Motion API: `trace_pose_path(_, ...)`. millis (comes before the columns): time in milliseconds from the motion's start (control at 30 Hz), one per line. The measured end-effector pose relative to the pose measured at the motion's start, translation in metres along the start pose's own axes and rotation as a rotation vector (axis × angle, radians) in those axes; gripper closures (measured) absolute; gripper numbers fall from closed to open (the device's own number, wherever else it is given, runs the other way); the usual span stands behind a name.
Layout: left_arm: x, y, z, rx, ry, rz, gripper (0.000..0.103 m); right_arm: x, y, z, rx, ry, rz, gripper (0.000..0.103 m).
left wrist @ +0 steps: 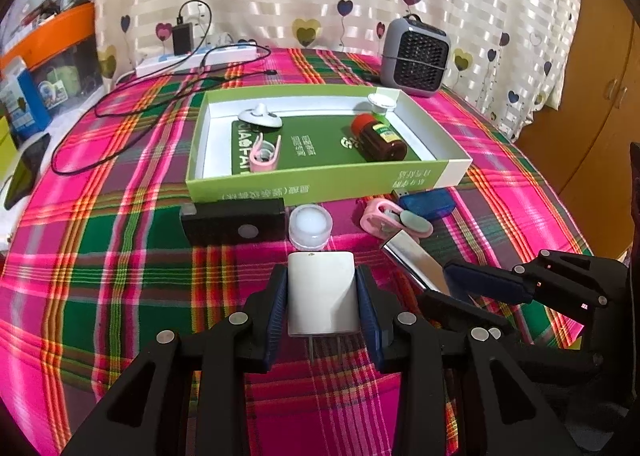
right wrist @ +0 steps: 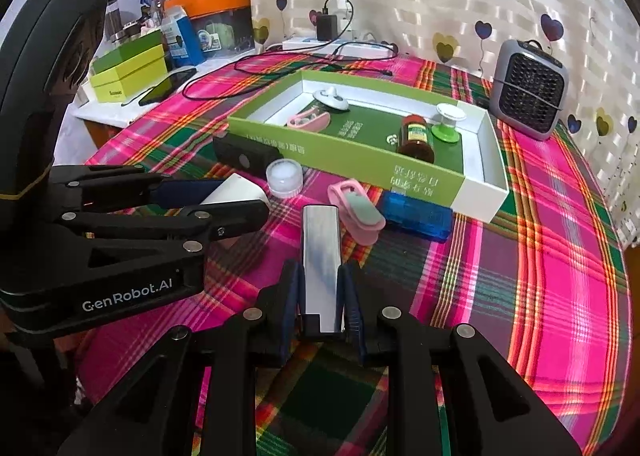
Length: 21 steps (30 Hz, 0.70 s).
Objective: Organize rigid objects
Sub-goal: 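Lift the silver bar with the right tool while the left tool lifts the white charger, then carry the silver bar with the right tool while the left tool carries the charger over the box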
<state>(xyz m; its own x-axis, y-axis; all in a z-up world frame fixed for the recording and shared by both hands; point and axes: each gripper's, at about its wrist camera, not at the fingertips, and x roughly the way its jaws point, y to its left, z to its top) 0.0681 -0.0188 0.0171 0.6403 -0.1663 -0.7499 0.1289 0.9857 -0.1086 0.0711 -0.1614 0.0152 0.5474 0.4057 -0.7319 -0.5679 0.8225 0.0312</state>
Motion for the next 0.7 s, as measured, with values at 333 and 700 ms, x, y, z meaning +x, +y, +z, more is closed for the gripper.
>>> trace_pose_path(333,-0.013,0.002,0.009,-0.001,-0.032,-0.001,0.07,-0.009,-0.001,0.011,0.012,-0.024,0.0,0.079)
trace_pose_path(700,-0.018,0.009,0.025,0.0,-0.05,0.002,0.07,-0.012,-0.006,0.028,0.022,-0.043,-0.007,0.079)
